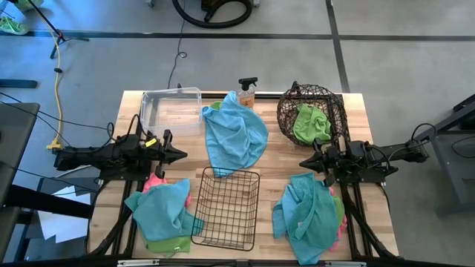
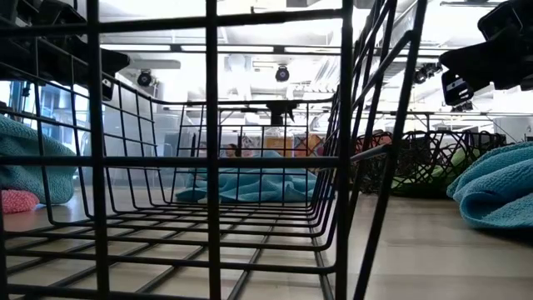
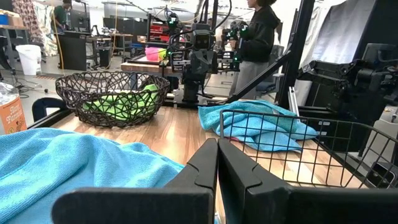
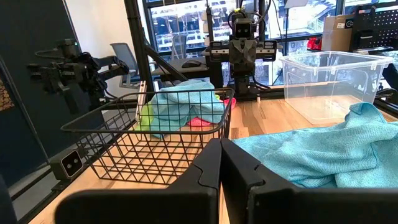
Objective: Sort microfiber towel by color & place in baskets
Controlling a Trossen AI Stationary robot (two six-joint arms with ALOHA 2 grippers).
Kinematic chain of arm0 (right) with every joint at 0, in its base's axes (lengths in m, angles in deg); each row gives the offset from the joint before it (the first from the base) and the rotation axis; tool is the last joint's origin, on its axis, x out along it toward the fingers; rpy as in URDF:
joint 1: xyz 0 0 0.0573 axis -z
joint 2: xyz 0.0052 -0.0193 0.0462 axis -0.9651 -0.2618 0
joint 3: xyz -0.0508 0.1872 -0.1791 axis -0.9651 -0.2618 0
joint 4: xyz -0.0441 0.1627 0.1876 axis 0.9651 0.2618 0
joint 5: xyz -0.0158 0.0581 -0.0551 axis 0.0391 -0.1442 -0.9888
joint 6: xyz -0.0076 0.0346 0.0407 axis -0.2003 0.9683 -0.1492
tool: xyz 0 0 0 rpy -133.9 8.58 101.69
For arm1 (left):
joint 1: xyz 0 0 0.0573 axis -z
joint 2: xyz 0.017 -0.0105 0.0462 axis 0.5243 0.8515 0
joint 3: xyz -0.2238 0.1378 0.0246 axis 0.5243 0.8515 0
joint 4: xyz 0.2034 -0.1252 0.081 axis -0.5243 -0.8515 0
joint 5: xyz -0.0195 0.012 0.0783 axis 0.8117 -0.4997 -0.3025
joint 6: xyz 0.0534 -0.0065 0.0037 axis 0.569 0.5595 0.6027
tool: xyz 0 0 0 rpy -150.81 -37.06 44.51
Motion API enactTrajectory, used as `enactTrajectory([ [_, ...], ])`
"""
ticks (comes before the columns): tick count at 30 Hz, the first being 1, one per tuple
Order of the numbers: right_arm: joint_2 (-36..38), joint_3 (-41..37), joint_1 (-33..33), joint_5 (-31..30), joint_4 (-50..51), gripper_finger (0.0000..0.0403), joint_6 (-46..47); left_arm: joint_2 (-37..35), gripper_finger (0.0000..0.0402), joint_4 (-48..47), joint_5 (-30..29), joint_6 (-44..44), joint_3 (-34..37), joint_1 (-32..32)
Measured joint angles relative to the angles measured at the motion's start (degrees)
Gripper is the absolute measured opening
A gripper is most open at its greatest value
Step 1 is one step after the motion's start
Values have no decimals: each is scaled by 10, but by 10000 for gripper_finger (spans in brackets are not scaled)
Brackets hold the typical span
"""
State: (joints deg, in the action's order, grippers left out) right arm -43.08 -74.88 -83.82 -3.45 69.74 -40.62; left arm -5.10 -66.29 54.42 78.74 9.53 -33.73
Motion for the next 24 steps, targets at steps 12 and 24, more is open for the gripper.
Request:
enactTrajectory([
  [12,0,0,0,0,0,0,0,0,0,0,0,0,0,0],
  [24,0,0,0,-82,-257,0,96,0,0,0,0,0,0,0],
])
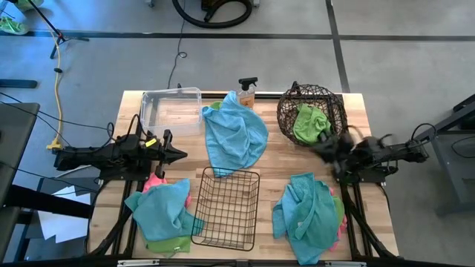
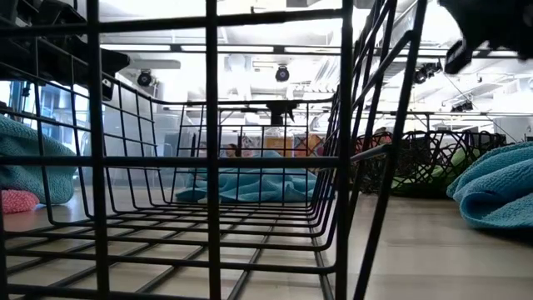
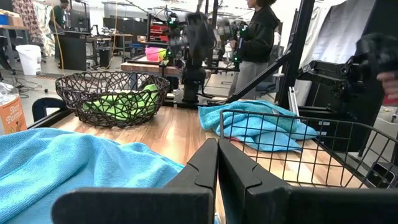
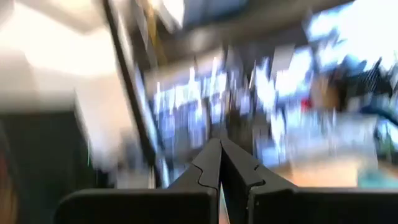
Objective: Sort microfiber towel by color & place in baskets
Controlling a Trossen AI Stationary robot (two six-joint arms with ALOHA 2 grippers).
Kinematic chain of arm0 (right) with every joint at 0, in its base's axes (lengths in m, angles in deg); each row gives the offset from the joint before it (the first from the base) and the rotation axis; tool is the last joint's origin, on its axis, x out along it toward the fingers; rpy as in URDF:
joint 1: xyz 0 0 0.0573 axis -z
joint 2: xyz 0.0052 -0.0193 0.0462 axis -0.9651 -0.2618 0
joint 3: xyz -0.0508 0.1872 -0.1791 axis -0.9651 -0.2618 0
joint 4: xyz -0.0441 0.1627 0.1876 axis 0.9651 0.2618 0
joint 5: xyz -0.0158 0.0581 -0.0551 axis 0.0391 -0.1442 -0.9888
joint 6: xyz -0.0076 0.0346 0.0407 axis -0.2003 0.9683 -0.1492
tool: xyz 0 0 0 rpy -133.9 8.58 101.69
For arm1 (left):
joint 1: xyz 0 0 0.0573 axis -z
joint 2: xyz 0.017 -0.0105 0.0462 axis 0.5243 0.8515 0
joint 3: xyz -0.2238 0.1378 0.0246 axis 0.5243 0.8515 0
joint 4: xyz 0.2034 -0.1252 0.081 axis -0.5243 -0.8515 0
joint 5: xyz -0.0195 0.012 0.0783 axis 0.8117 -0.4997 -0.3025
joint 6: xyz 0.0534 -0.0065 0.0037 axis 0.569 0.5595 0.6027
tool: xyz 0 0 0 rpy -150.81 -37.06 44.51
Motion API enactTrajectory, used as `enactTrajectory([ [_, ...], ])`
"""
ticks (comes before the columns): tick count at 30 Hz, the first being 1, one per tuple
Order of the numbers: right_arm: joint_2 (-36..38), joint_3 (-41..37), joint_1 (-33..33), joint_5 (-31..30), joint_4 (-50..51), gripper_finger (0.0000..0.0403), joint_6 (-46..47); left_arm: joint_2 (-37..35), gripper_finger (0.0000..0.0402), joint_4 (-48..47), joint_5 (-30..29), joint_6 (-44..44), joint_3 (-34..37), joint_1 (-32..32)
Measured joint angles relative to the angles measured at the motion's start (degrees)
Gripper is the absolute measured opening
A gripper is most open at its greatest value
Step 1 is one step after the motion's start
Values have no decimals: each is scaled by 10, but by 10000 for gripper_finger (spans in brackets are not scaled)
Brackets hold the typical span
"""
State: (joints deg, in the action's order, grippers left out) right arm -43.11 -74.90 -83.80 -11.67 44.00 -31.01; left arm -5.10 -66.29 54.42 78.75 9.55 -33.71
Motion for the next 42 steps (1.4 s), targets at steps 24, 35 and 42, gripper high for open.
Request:
enactTrajectory([
  [24,-564,380,90,-188,137,125,172,0,0,0,0,0,0,0],
  [35,-880,661,217,-29,366,276,324,0,0,0,0,0,0,0],
  [42,-1016,818,242,-22,537,284,324,0,0,0,0,0,0,0],
])
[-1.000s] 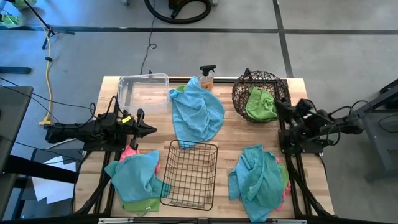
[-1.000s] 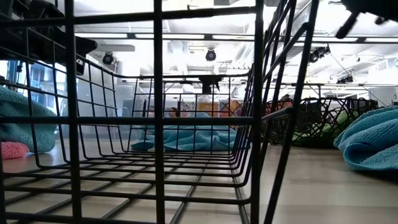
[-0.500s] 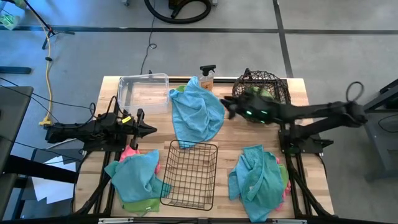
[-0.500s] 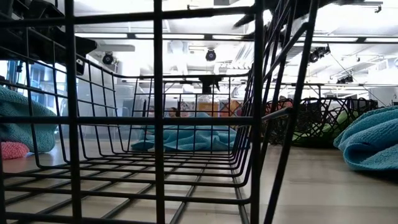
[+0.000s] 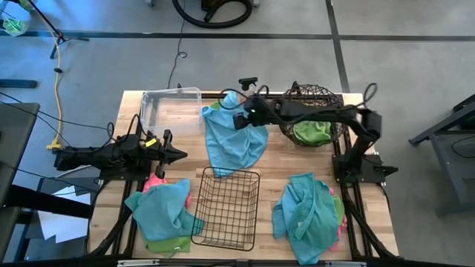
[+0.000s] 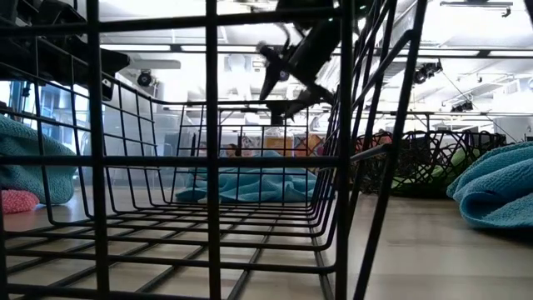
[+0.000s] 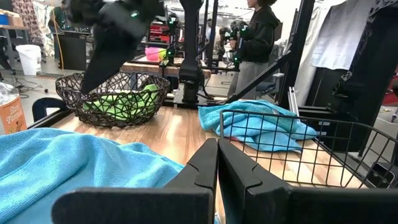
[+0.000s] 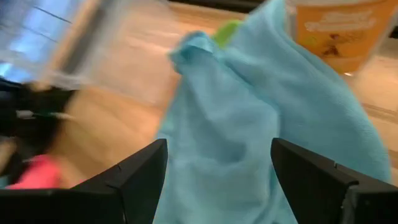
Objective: Sort microfiber towel by color & place in baskets
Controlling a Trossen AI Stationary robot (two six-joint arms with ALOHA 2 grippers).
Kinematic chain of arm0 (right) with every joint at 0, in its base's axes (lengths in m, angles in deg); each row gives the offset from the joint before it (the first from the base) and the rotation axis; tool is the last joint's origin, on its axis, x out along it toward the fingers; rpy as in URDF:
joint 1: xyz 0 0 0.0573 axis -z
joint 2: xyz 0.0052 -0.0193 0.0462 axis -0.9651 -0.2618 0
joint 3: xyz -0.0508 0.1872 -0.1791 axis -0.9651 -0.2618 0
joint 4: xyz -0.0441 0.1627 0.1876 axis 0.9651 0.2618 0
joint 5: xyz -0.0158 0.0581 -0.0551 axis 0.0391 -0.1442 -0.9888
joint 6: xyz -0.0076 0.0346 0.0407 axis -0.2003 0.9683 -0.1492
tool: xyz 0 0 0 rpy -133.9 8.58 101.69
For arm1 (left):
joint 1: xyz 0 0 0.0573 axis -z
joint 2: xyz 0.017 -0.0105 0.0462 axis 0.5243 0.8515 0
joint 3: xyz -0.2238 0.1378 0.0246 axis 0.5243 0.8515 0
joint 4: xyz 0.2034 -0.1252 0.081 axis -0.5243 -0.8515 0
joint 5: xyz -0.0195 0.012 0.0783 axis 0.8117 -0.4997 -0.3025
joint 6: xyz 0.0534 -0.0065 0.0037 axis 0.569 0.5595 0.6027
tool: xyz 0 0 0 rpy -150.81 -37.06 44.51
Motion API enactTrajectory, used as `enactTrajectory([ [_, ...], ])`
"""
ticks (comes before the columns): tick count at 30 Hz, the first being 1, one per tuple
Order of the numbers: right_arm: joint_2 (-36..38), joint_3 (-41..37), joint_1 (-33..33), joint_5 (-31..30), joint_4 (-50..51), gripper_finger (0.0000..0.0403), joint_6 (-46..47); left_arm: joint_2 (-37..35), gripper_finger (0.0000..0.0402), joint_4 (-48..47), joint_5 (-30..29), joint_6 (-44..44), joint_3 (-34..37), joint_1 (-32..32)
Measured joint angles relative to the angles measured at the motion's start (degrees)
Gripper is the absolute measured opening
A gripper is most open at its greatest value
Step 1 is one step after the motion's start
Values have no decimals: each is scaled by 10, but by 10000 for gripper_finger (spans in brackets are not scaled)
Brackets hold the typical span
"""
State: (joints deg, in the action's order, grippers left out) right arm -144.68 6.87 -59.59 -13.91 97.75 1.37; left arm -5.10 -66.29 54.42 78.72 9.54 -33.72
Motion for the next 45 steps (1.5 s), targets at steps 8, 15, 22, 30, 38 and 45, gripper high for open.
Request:
enactTrajectory([
  [8,-81,46,8,41,28,284,27,0,0,0,0,0,0,0],
  [15,-126,34,9,20,27,284,72,0,0,0,0,0,0,0],
  [22,-145,33,6,8,20,279,64,0,0,0,0,0,0,0],
  [30,-141,35,-4,19,43,85,17,0,0,0,0,0,0,0],
  [38,-105,98,-20,18,110,8,-68,0,0,0,0,0,0,0],
  [45,-44,194,-19,12,170,3,-181,0,0,0,-1,0,0,0],
])
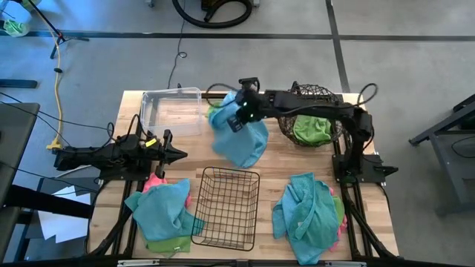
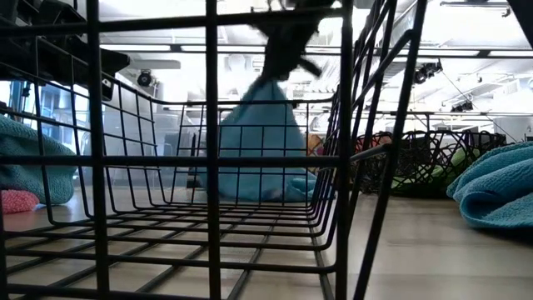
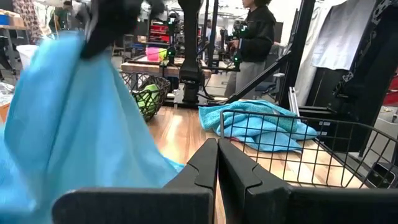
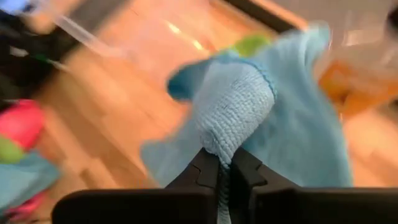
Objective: Sort microfiber towel by color & place in baskets
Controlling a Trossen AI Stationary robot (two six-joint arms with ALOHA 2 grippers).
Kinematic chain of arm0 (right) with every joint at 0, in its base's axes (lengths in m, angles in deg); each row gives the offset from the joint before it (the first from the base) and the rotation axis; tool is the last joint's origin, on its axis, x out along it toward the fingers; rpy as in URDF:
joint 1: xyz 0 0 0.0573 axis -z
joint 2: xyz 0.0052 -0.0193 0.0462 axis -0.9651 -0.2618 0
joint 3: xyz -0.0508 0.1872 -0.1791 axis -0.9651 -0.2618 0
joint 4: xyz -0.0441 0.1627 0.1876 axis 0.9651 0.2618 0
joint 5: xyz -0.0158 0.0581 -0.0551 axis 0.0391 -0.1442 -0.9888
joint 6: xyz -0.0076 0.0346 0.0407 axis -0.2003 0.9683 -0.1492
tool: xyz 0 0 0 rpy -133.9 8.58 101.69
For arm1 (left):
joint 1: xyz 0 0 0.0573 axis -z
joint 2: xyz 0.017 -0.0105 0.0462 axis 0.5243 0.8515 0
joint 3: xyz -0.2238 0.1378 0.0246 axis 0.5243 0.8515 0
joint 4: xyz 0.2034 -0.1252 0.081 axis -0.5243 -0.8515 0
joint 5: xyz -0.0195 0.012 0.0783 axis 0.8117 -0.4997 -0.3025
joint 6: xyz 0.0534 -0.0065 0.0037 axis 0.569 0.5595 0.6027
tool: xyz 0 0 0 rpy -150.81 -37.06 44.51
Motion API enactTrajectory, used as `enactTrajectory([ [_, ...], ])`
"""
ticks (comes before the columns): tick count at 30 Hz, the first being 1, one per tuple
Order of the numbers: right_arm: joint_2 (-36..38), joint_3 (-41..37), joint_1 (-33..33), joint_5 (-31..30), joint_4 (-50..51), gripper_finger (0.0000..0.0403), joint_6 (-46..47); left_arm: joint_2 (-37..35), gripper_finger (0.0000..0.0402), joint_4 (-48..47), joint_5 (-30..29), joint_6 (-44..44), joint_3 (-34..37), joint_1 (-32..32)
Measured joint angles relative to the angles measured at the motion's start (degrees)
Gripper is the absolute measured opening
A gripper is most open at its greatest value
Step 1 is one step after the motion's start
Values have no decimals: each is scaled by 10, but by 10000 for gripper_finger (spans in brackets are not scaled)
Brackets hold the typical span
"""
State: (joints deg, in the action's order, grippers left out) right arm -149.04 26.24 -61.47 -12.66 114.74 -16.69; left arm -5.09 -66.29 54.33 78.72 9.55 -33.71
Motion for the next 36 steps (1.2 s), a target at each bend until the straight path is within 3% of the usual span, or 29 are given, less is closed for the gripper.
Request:
enactTrajectory([
  [12,31,170,-25,20,95,1,-139,0,0,0,1,10,0,0],
  [18,43,169,-51,38,117,1,-192,0,0,0,1,10,0,0],
  [25,146,39,-75,35,91,1,-172,0,0,0,1,10,0,0],
  [36,417,-325,-110,34,-299,0,-120,0,0,15,1,-58,0,0],
])
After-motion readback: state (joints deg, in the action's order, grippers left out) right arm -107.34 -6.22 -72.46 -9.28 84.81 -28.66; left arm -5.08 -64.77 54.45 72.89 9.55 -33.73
